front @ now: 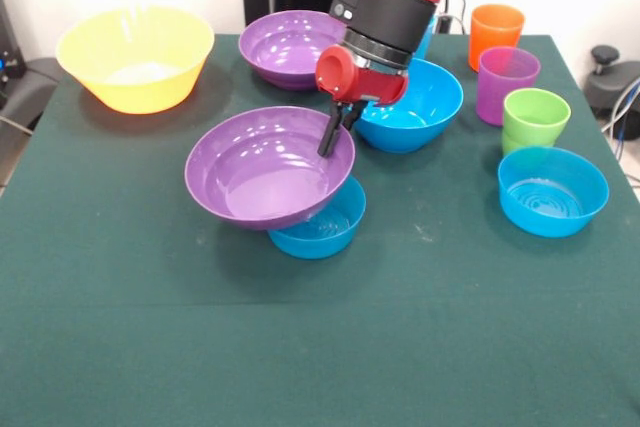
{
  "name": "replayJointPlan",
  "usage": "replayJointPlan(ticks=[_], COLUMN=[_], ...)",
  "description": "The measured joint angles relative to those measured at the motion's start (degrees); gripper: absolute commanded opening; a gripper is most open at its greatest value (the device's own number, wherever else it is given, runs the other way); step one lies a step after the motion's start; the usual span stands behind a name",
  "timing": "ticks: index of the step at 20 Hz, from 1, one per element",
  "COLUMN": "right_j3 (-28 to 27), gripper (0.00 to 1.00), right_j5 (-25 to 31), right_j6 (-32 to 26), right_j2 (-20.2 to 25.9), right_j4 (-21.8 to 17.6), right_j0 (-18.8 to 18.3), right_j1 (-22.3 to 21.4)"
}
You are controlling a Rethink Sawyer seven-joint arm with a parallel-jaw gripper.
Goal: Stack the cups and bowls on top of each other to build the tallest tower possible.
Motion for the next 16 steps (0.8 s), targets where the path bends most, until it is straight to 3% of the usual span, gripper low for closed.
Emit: replayJointPlan(ticks=[16], right_j3=[0.0], gripper=[0.0], right_j5=[3.2], right_j6=[0.0], right_j2=[-0.2], right_j4=[2.2], right_j0=[2.9], right_j1=[-0.5])
